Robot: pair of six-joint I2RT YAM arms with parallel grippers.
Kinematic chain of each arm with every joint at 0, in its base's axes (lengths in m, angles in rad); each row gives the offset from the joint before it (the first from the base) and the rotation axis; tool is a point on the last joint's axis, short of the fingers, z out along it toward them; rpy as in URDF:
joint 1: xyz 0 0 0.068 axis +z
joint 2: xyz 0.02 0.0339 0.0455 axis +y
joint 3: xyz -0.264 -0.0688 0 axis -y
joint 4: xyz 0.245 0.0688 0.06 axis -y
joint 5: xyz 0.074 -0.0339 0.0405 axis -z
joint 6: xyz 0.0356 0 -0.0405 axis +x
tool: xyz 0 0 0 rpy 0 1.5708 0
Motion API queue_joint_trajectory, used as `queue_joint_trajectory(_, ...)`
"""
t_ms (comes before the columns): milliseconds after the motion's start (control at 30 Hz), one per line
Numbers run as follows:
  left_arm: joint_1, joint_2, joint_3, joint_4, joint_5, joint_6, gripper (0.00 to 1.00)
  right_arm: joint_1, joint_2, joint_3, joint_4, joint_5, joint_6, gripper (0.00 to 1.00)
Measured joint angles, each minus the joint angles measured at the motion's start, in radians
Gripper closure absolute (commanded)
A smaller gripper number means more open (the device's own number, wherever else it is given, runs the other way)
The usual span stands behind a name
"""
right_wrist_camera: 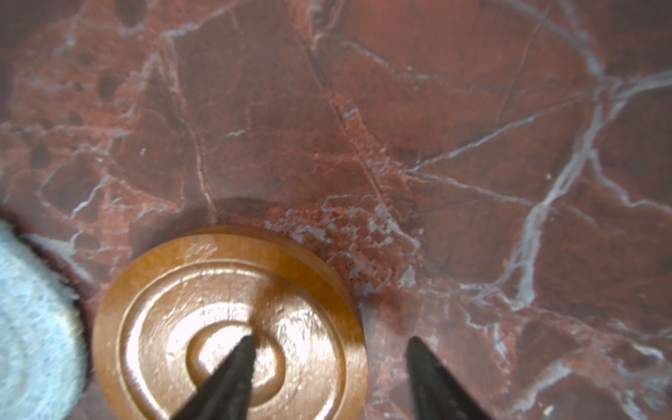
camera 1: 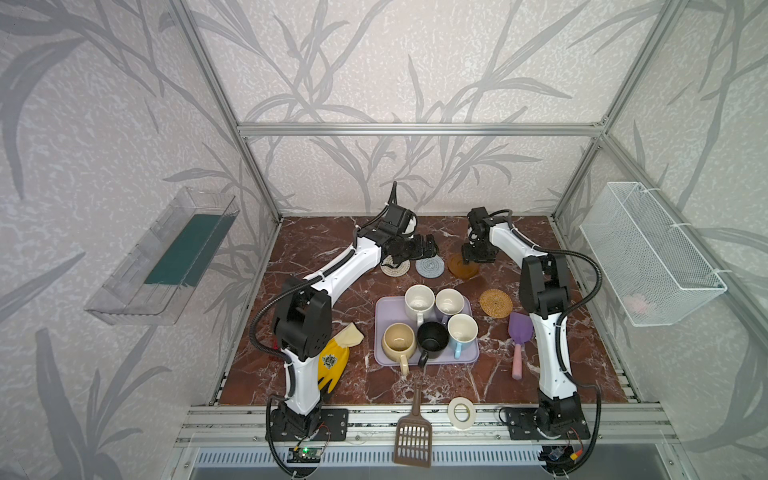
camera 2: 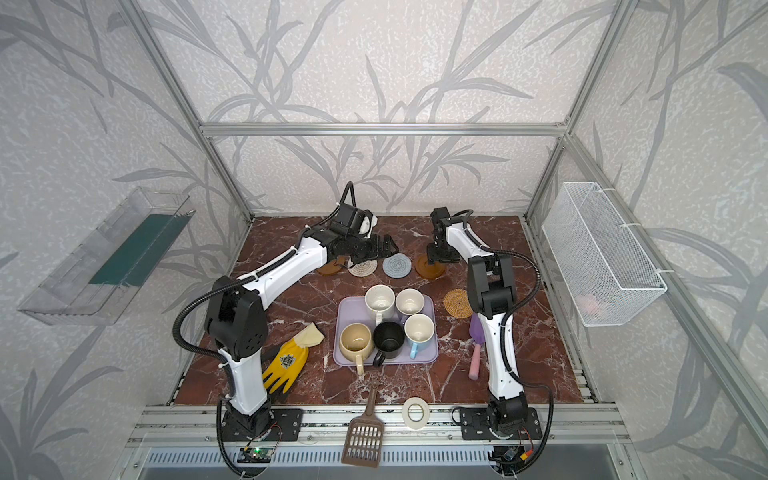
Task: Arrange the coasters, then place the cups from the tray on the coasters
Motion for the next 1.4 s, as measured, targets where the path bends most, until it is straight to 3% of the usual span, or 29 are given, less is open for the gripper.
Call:
queue_joint_trajectory(133,0.0,-0.044,-0.007,-0.022,-0.02,0.013,0.01,0.007,-0.094,-0.027,-0.014,0.003,-0.006,0.0)
queue_joint_trajectory(333,0.0,-0.212,-0.095,-0.04,-0.034,0.022,0.01,0.04,-0.453,-0.251,0.033,0.018,-0.009,0.01)
queue_joint_trajectory(500,0.001,-0.362,-0.2,-0.038,0.019,0.022,0.01,0.054,-0.816,-0.547,0.146,-0.007,0.016,0.01)
queue_joint_trajectory(700,0.001,-0.523,-0.371,-0.025,0.06,0.011,0.01,0.04,-1.054,-0.818,0.182,-0.049,0.038,0.01)
queue_joint_trajectory(967,0.0,-0.613,-0.524,0.056,0.126,-0.047,0.01,0.038,-1.099,-1.066,0.239,-0.135,0.077,0.03)
queue_joint_trajectory(1233,-0.01,-0.613,-0.555,0.094,0.162,-0.09,0.01,0.035,-0.98,-1.096,0.332,-0.132,0.101,0.33)
queue_joint_trajectory(1400,-0.027,-0.603,-0.554,0.111,0.173,-0.105,0.01,0.034,-0.838,-1.077,0.342,-0.101,0.112,0.43)
